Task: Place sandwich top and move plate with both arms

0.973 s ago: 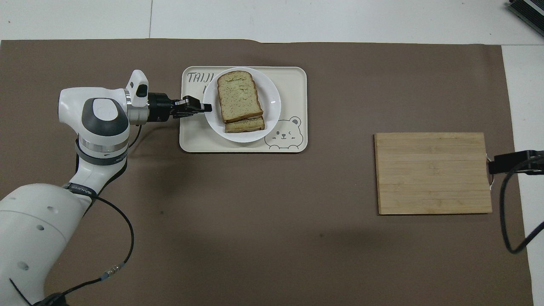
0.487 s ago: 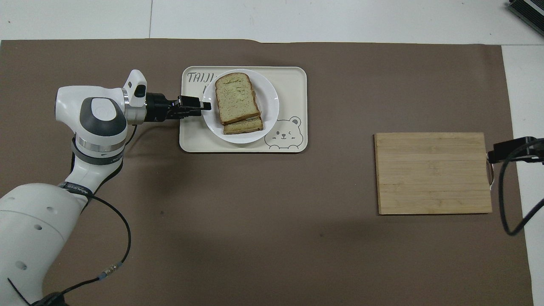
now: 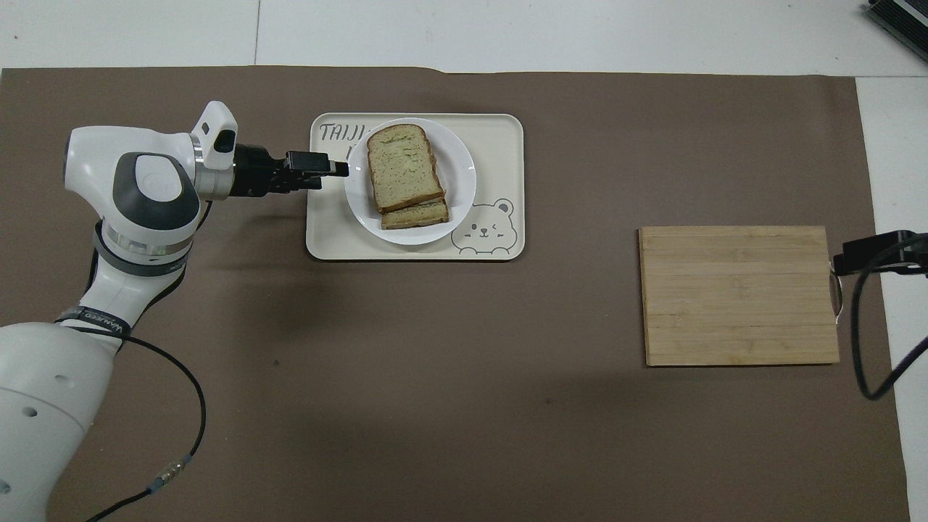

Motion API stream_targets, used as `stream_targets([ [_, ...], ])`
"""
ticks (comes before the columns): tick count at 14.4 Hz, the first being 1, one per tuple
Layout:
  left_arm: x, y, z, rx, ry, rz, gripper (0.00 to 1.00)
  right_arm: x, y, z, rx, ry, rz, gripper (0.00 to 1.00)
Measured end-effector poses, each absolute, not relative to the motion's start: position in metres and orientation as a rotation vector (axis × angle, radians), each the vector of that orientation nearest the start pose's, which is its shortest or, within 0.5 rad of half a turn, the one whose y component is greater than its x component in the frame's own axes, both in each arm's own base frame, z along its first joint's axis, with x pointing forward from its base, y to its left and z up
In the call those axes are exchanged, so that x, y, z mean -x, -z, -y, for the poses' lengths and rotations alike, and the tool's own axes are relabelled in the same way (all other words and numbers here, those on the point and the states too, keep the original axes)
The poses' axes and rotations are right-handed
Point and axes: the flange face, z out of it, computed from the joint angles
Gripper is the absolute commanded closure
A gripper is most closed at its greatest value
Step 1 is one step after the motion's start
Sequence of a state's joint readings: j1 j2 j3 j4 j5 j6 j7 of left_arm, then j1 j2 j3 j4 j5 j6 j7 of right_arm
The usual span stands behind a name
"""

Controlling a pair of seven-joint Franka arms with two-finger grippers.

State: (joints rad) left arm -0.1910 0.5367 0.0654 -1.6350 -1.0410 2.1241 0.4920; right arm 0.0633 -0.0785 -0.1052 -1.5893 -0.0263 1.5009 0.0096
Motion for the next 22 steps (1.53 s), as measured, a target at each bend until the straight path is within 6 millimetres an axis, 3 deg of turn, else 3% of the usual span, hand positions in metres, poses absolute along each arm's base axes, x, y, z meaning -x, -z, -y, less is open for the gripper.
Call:
stream_targets([
  [5, -0.682, -0.398, 0.119, -2.569, -0.206, 0.170, 0.00, -0.522, -0.652, 0.027, 3.158, -0.017, -0.084, 0.00],
  [10, -0.672, -0.463, 0.096, -2.839, -0.327, 0.443, 0.00, -0.522, -0.652, 0.028, 3.158, -0.017, -0.084, 0.00],
  [14, -0.646, -0.535, 0.075, -2.986, -0.378, 0.598, 0.00, -0.522, -0.652, 0.028, 3.158, -0.017, -0.085, 0.00],
  [18, -0.607, -0.606, 0.055, -3.048, -0.269, 0.638, 0.00, -0.522, -0.652, 0.028, 3.158, -0.017, -0.085, 0.00],
  [22, -0.576, -0.651, 0.043, -3.048, -0.138, 0.637, 0.00, -0.522, -0.652, 0.028, 3.158, -0.017, -0.085, 0.00],
])
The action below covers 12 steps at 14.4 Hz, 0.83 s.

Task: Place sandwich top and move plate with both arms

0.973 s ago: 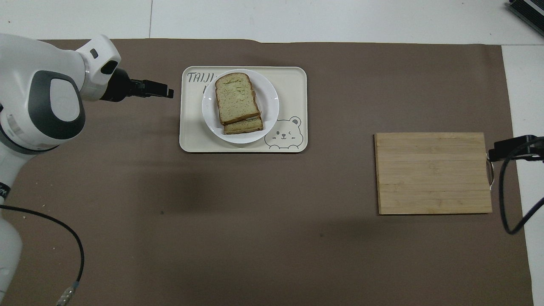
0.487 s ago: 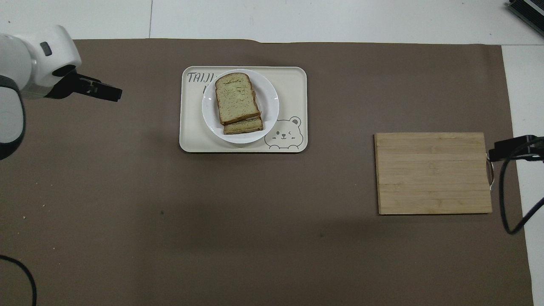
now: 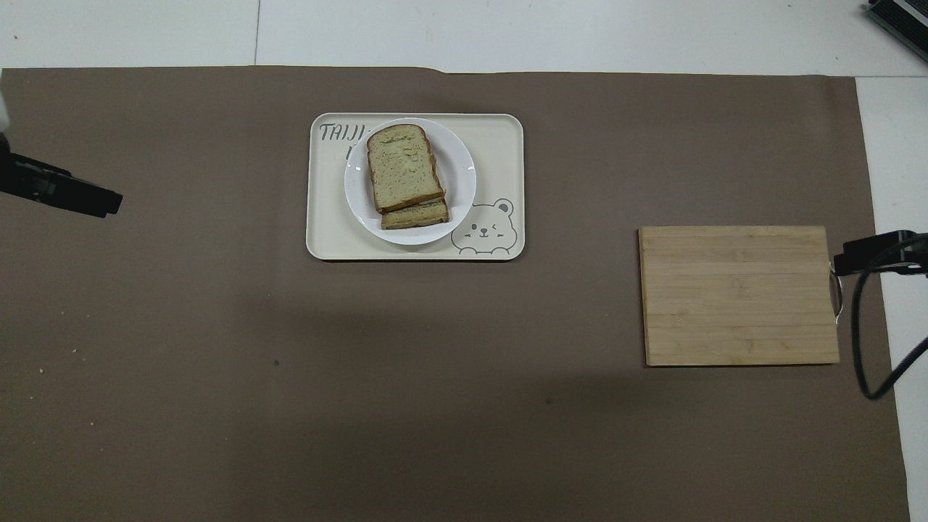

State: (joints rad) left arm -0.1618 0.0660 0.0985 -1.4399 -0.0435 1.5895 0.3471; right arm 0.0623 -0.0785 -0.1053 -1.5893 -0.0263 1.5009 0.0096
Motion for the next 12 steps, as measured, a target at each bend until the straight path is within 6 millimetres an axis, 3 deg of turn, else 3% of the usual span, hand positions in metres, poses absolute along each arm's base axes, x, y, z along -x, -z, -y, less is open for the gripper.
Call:
stream_targets([
  [6, -0.534, -0.692, 0.035, 3.118, -0.014, -0.649, 0.00, -0.522, -0.652, 0.028, 3.158, -0.017, -0.086, 0.00],
  [9, -0.506, -0.718, 0.029, 3.126, -0.012, -0.633, 0.00, -0.522, -0.652, 0.028, 3.158, -0.017, -0.086, 0.00],
  [12, -0.495, -0.724, 0.021, 3.143, -0.015, -0.557, 0.00, -0.522, -0.652, 0.028, 3.158, -0.017, -0.086, 0.00],
])
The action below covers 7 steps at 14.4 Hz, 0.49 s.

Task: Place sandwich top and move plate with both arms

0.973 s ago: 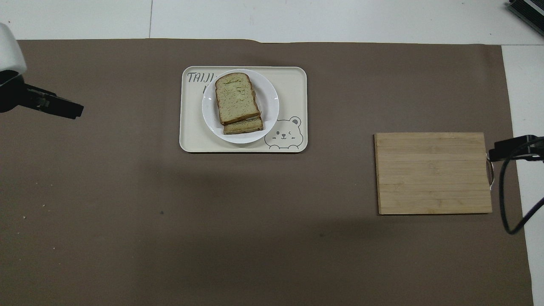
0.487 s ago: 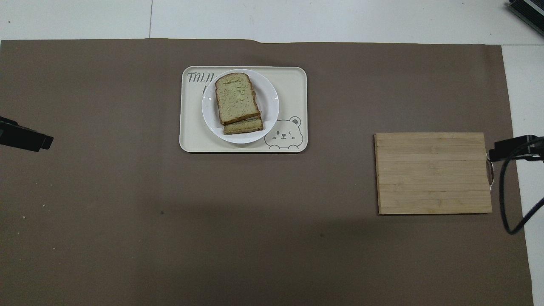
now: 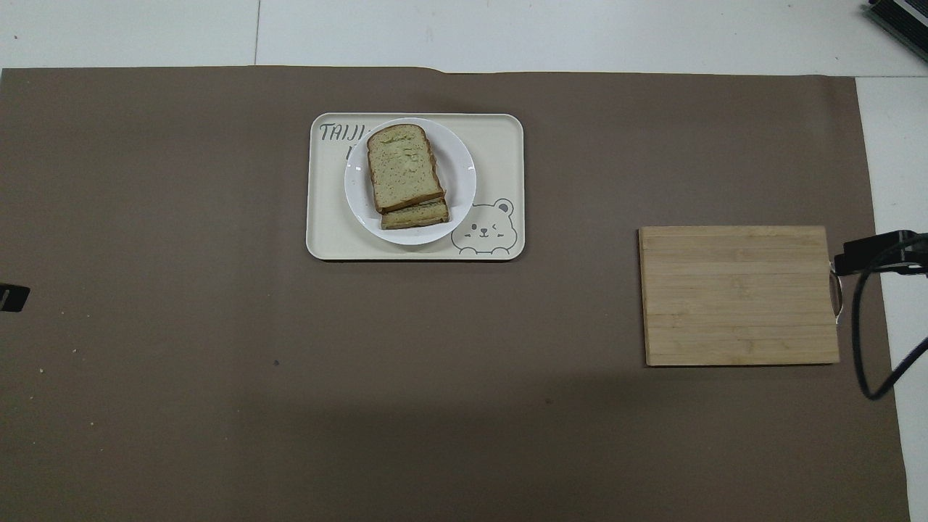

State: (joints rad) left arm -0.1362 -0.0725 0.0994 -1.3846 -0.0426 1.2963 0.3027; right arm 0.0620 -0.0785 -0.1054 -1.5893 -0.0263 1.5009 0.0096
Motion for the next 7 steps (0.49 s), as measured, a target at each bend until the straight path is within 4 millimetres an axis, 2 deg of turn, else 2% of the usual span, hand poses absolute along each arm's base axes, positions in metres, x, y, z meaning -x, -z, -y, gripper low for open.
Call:
stream_targets([
  [7, -0.509, -0.711, 0.014, 3.117, -0.016, -0.517, 0.00, -0.522, -0.652, 0.028, 3.158, -0.017, -0.086, 0.00],
])
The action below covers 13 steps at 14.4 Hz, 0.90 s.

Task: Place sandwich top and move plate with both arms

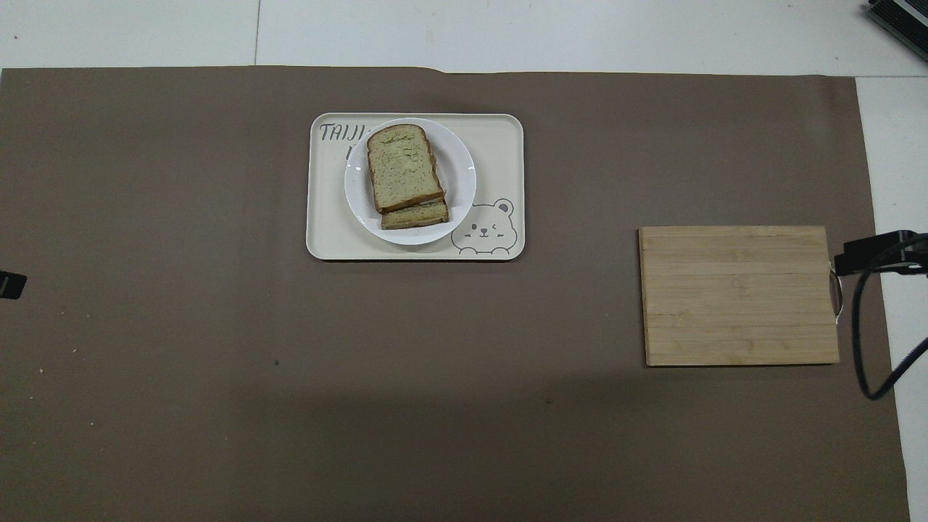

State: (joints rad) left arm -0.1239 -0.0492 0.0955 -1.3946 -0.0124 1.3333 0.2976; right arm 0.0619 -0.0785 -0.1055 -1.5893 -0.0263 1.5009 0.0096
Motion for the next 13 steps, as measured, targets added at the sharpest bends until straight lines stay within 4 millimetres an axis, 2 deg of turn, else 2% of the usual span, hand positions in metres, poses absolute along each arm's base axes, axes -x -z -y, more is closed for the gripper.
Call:
stream_targets([
  [3, -0.518, -0.698, 0.015, 3.116, -0.008, -0.508, 0.00, -0.522, -0.652, 0.028, 3.158, -0.017, -0.086, 0.00],
  [9, -0.524, -0.659, 0.015, 3.126, -0.033, -0.465, 0.00, -0.522, -0.652, 0.029, 3.158, -0.017, -0.088, 0.00],
  [13, -0.514, -0.655, 0.015, 3.128, -0.010, -0.467, 0.00, -0.522, -0.652, 0.029, 3.158, -0.017, -0.088, 0.00],
])
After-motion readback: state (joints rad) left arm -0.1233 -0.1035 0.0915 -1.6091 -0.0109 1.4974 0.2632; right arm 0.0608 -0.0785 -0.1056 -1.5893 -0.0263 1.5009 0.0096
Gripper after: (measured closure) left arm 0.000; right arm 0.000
